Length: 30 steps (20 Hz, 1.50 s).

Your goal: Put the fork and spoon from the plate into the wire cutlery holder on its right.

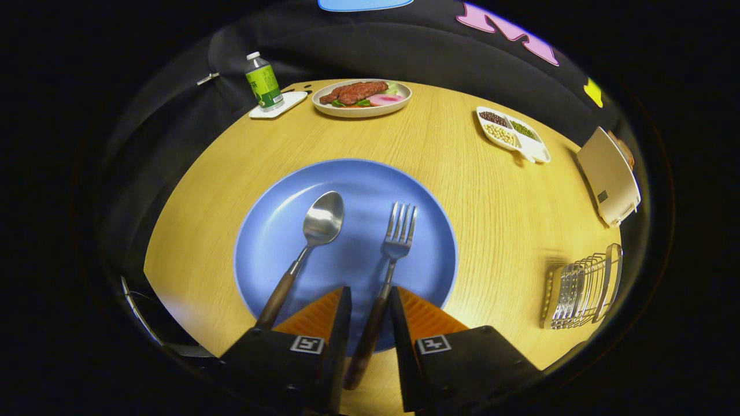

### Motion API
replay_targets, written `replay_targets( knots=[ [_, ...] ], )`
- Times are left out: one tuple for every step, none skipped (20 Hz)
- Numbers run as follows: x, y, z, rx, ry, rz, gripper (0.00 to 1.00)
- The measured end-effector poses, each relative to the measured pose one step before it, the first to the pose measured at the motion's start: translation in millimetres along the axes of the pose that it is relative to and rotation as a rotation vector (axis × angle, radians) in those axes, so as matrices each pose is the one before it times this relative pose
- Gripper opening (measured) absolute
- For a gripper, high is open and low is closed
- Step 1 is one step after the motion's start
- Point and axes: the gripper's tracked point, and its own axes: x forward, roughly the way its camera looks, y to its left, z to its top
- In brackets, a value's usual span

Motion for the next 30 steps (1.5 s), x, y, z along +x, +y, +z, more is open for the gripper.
replay_targets(
  knots=[
    [-0.10,0.53,-0.49,0.00388,0.01279,-0.00186,0.33],
    [-2.13,-0.03,-2.25,0.00172,0.02663,-0.00228,0.31],
    [2.48,-2.50,2.44,-0.00150,0.00932,-0.01101,0.30],
    [2.07,-1.54,0.92,-0.00205,0.00555,0.00119,0.26],
    [-0.96,1.81,-0.86,-0.00114,0.02224,0.01595,0.14],
    [0.04,0.59,0.25,-0.00779,0.01265,0.01430,0.14],
    [1.16,0.81,-0.59,-0.00757,0.01030,0.01114,0.12],
    [-1.37,0.77,0.35,-0.00771,0.00422,0.01829,0.11],
    [-2.62,0.24,-0.11,-0.00423,0.00947,0.01820,0.09],
    [-4.12,1.48,1.99,0.00211,0.00582,0.02104,0.08],
    [-5.34,2.33,4.04,0.00168,-0.00899,0.02075,0.07],
    [-8.94,0.10,7.05,-0.00166,-0.01607,0.01496,0.07],
    [-11.95,-0.52,5.59,-0.00617,-0.01421,0.01728,0.06],
    [-12.91,0.18,5.05,-0.01140,-0.00535,0.02076,0.06],
    [-14.77,-0.65,2.83,-0.01768,-0.00178,0.01902,0.06],
    [-15.46,-3.65,1.28,-0.02068,0.00400,0.01505,0.06],
    [-16.42,-5.11,1.41,-0.01550,-0.00058,0.01604,0.06],
    [-16.24,-7.64,1.54,-0.01022,-0.00162,0.00599,0.06],
    [-15.34,-8.13,-0.65,-0.00340,-0.00051,0.00942,0.06],
    [-15.17,-9.40,-1.25,0.00108,0.00412,0.00508,0.06],
    [-13.87,-10.88,-2.85,-0.00124,0.00575,0.00246,0.06],
    [-12.97,-12.98,-2.26,-0.00305,0.00555,-0.00343,0.06],
    [-11.63,-13.10,-4.17,-0.00745,0.01126,-0.00428,0.06],
    [-10.77,-12.18,-4.34,-0.00906,0.01274,-0.00243,0.06],
    [-10.04,-12.93,-6.54,-0.01071,0.01782,-0.00166,0.06],
    [-7.94,-13.01,-6.64,-0.01119,0.02161,-0.00433,0.06],
    [-7.72,-14.37,-8.74,-0.01534,0.02546,-0.00799,0.06],
    [-7.35,-13.99,-9.91,-0.01829,0.03196,-0.01222,0.06],
    [-2.24,-14.44,-9.73,-0.01599,0.03073,-0.01088,0.06],
    [-1.95,-12.23,-8.06,-0.01029,0.02970,-0.00711,0.06]
  ],
)
